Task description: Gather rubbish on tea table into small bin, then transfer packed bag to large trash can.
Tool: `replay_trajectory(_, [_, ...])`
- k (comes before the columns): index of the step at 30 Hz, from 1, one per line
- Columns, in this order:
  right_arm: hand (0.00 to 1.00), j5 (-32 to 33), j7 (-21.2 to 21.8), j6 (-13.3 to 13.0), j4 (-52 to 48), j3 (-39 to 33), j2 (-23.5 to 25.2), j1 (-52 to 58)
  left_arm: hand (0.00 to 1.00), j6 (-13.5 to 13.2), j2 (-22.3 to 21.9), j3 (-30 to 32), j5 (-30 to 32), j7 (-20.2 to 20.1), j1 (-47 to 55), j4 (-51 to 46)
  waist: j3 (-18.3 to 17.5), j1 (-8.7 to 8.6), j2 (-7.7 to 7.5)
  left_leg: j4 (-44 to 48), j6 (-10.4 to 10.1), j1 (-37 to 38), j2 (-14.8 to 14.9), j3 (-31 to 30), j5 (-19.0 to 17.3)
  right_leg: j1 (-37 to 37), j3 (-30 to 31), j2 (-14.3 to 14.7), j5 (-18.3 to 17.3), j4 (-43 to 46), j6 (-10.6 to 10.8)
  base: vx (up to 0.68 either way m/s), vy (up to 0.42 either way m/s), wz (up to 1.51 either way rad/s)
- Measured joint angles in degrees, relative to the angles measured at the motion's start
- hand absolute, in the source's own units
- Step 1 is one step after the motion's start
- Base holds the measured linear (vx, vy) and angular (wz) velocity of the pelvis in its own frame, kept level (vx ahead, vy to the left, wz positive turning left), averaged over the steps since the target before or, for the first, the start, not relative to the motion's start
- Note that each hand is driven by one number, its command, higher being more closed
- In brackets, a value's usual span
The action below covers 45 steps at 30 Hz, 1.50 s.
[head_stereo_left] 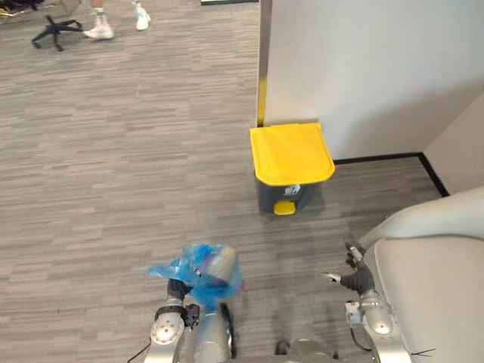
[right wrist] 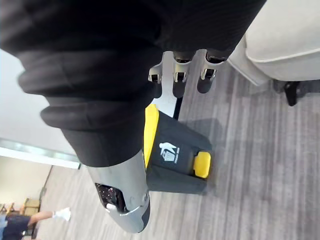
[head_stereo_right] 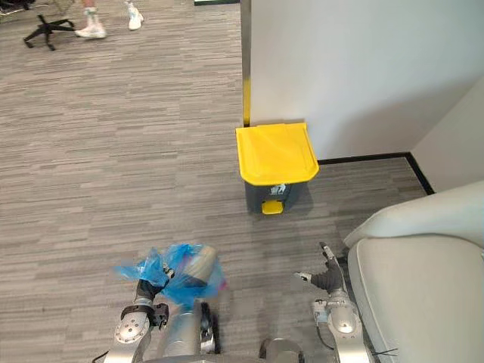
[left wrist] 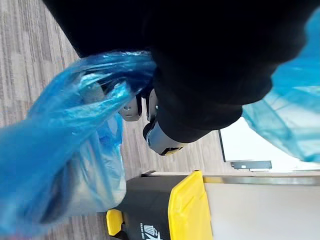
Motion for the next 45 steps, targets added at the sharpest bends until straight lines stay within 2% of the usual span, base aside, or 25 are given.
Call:
replay_trajectory(1, [0.0,-0.1,-0.2,0.2,1.3,0.1,0.7,-0.3,1.0,0.2,0.2,0.0,0.0,0.0,0.3,0.2,-1.0,-0.4,-1.26,0.7,0.2,0.1,-0.8,1.0,-1.4,0.1,1.0,-1.3,-0.2,0.0,0.2,0.62,0.234,-0.38])
replay_trajectory(2, [0.0,-0.1,-0.4,0.2,1.6,-0.1,0.8,-0.1,1.0,0.2,0.8,-0.1,0.0,0.0,0.3,-0.2,-1.9,-0.55,-2.01,2.7,1.9,0.0,-1.8,2.1,-4.5,-0.1,2.1,-2.8,0.1,1.4,0.7,0.77,0.277,-0.16])
replay_trajectory(3, [0.0,-0.3,-0.3,0.3,1.6,-0.2,0.7,0.2,1.0,0.2,0.5,-0.3,0.0,0.0,-0.2,-1.0,-1.9,-0.5,-2.23,4.9,2.8,1.0,-2.0,3.3,-7.6,-0.7,3.4,-3.8,0.4,6.3,1.3,0.77,0.277,-0.2])
replay_trajectory(4, [0.0,-0.5,-0.3,0.3,1.6,-0.1,0.9,0.1,1.0,0.2,0.5,-0.4,0.0,0.0,-0.4,-1.2,-1.9,-0.53,-2.31,5.5,3.0,2.1,-2.3,3.6,-8.9,-2.0,3.9,-4.4,0.9,10.7,2.4,0.61,0.236,-0.28])
replay_trajectory(5, [0.0,-1.2,-0.3,0.3,1.6,-0.1,1.5,-0.2,1.0,0.2,0.7,-0.5,0.0,0.0,-0.6,-1.2,-1.7,-0.84,-2.33,4.8,3.4,5.6,-3.1,3.6,-11.0,-6.7,4.7,-5.8,4.3,23.9,7.1,0.58,0.173,-0.15])
replay_trajectory(6, [0.0,-1.7,-0.3,0.3,1.8,0.0,2.2,-0.3,1.0,0.5,1.5,-1.0,0.0,0.1,-0.6,-1.2,-1.3,-1.91,-2.33,3.4,3.7,10.0,-3.6,3.6,-12.2,-10.6,5.1,-6.4,4.2,35.6,7.7,0.56,0.124,-0.07])
replay_trajectory(8, [0.0,-1.8,-0.3,0.3,1.6,0.1,2.9,0.1,1.0,0.8,2.2,-1.1,0.0,0.2,-0.9,-1.3,-1.1,-2.14,-2.16,0.2,4.0,17.2,-3.9,3.9,-12.5,-15.4,3.6,-6.6,3.0,42.6,5.2,0.46,0.014,-0.1])
replay_trajectory(9, [0.0,-1.8,-0.3,0.2,1.5,0.1,2.9,0.1,1.0,0.8,2.2,-1.1,0.0,0.3,-0.9,-1.4,-1.0,-2.14,-1.92,-1.0,4.0,19.2,-3.8,3.9,-12.5,-16.9,2.5,-6.6,2.6,42.7,4.5,0.46,-0.031,-0.17])
replay_trajectory(10, [0.0,-1.9,-0.4,0.2,1.3,0.1,3.0,0.1,1.0,0.8,2.6,-0.9,0.0,0.7,-1.0,-1.6,-0.8,-2.37,-1.19,-3.1,3.9,22.5,-3.3,3.9,-12.5,-21.2,-0.2,-6.7,1.8,40.6,3.0,0.44,-0.076,0.08])
replay_trajectory(12, [0.0,-1.9,-0.4,0.2,1.1,0.1,3.0,-0.3,1.0,0.8,3.6,-0.8,0.0,1.2,-1.9,-1.6,-0.9,-3.62,-1.32,-3.9,2.6,24.2,-2.1,3.3,-13.2,-25.9,-3.4,-6.6,1.7,34.8,2.6,0.55,-0.153,0.34])
replay_trajectory(13, [0.0,-1.8,-0.6,0.2,1.7,0.0,3.1,0.1,1.0,0.7,4.4,-0.2,0.0,1.2,-2.2,-1.4,-1.4,-3.82,-2.29,-4.6,-0.8,26.4,-1.9,2.8,-15.1,-28.6,-4.7,-4.6,6.0,21.4,1.5,0.54,-0.168,0.27])
replay_trajectory(14, [0.0,-1.8,-0.6,0.2,1.9,0.0,3.3,0.7,1.0,0.7,4.7,0.3,0.0,1.2,-2.0,-1.3,-1.8,-3.57,-3.24,-4.3,-1.9,26.8,-2.2,2.5,-15.8,-28.3,-4.5,-3.8,11.4,14.8,-0.3,0.5,-0.168,0.26])
replay_trajectory(15, [0.0,-1.8,-0.6,0.2,2.4,-0.2,3.2,1.1,1.0,0.7,4.6,0.6,0.0,1.2,-2.3,-0.3,-2.0,-3.63,-3.32,-3.7,-3.2,27.4,-1.6,1.2,-16.7,-27.8,-3.5,-3.2,15.1,15.1,-2.2,0.38,-0.123,0.12])
replay_trajectory(16, [0.0,-1.8,-0.8,0.6,4.0,-0.5,2.4,0.7,1.0,1.0,3.3,1.2,0.0,1.2,-2.6,1.1,-2.6,-3.56,-1.12,-2.9,-4.0,27.8,0.4,0.1,-15.7,-26.3,-5.1,-2.0,14.7,14.5,-2.8,0.45,-0.155,0.15])
replay_trajectory(18, [0.0,-1.7,-0.9,0.8,3.7,-1.4,2.3,0.8,1.0,0.9,2.0,1.2,0.0,1.2,-3.3,1.1,-2.5,-3.71,0.24,-1.0,-5.4,26.8,1.3,-0.6,-11.2,-24.1,-6.7,-1.7,13.7,12.4,-3.3,0.46,-0.153,0.21])
replay_trajectory(19, [0.0,-1.7,-0.9,0.9,3.7,-1.5,2.3,0.8,1.0,0.9,1.6,1.3,0.0,1.1,-3.7,1.1,-2.4,-3.77,0.43,0.6,-5.5,26.3,1.4,-1.0,-9.5,-22.9,-7.0,-1.7,13.6,11.3,-3.3,0.39,-0.148,0.32])
replay_trajectory(20, [0.0,-1.5,-0.9,1.1,3.5,-1.4,2.4,1.2,1.0,0.9,0.7,1.4,0.0,1.1,-4.2,1.1,-2.1,-3.35,0.19,8.6,-5.3,23.3,2.9,-1.4,-6.0,-18.1,-7.4,-1.7,13.5,7.1,-3.4,0.35,-0.117,0.27])
replay_trajectory(22, [0.0,-1.0,-1.4,1.1,3.3,-1.5,2.7,1.2,1.0,0.8,0.4,1.3,0.0,1.0,-3.9,1.1,-1.8,-3.44,-0.12,13.0,-4.4,21.5,4.4,-0.5,-9.1,-12.9,-7.6,-1.5,13.5,3.4,-3.4,0.31,-0.055,0.13])
replay_trajectory(23, [0.0,-0.2,-1.9,0.9,3.3,-1.7,2.6,1.0,1.0,0.8,0.1,1.3,0.0,0.9,-3.8,1.1,-1.9,-3.37,-0.48,12.2,-3.0,19.6,4.4,0.0,-10.8,-10.9,-7.5,-1.5,13.5,1.7,-3.4,0.23,0.036,-0.16])
replay_trajectory(25, [0.0,0.0,-2.0,0.8,3.5,-3.1,2.7,0.1,1.0,0.8,-0.3,1.2,0.0,0.9,-3.5,1.1,-2.2,-3.28,0.28,3.2,-3.1,17.8,3.9,0.6,-10.3,-10.6,-6.8,-1.2,13.6,1.1,-3.1,0.19,0.096,-0.32])
replay_trajectory(26, [0.0,0.1,-2.0,0.8,3.6,-4.1,2.5,0.0,1.0,0.8,-0.6,1.1,0.0,0.9,-3.2,1.3,-2.7,-3.49,2.22,-5.8,-3.9,16.9,4.2,0.4,-6.6,-10.8,-6.3,0.3,13.3,1.0,-1.9,0.22,0.197,-0.45])
replay_trajectory(27, [0.0,0.3,-1.9,1.1,5.0,-4.8,3.2,-0.2,1.0,0.8,-0.5,1.2,0.0,0.9,-3.2,2.1,-3.0,-3.3,1.91,-7.5,-4.7,18.3,3.9,0.8,-7.3,-11.1,-4.7,0.3,13.0,0.9,-0.8,0.18,0.171,-0.37])
replay_trajectory(29, [0.0,0.4,-1.9,1.1,5.9,-5.2,3.6,0.7,1.0,0.8,-0.4,1.0,0.0,0.8,-3.0,2.1,-3.4,-3.5,0.62,-10.2,-4.3,19.6,2.4,2.1,-6.9,-11.1,-3.6,-0.7,13.3,-0.2,0.2,0.1,0.096,-0.24])
replay_trajectory(36, [0.0,0.4,-1.9,1.2,9.3,-5.4,3.7,1.4,1.0,0.8,0.2,1.1,0.0,0.8,-2.5,2.5,-3.8,-3.71,0.96,-14.3,-4.0,22.7,1.1,6.0,-6.5,-10.8,-0.2,-1.1,14.4,-2.9,1.5,0.06,0.07,-0.27])
replay_trajectory(45, [0.0,0.4,-2.1,1.8,13.1,-5.2,3.5,-1.4,1.0,0.9,1.8,1.5,0.0,0.9,0.7,4.2,-3.9,-3.38,1.61,-16.7,-4.7,24.3,1.3,11.3,-6.1,-11.3,5.2,0.8,19.2,-8.0,1.6,0.0,0.016,-0.35])
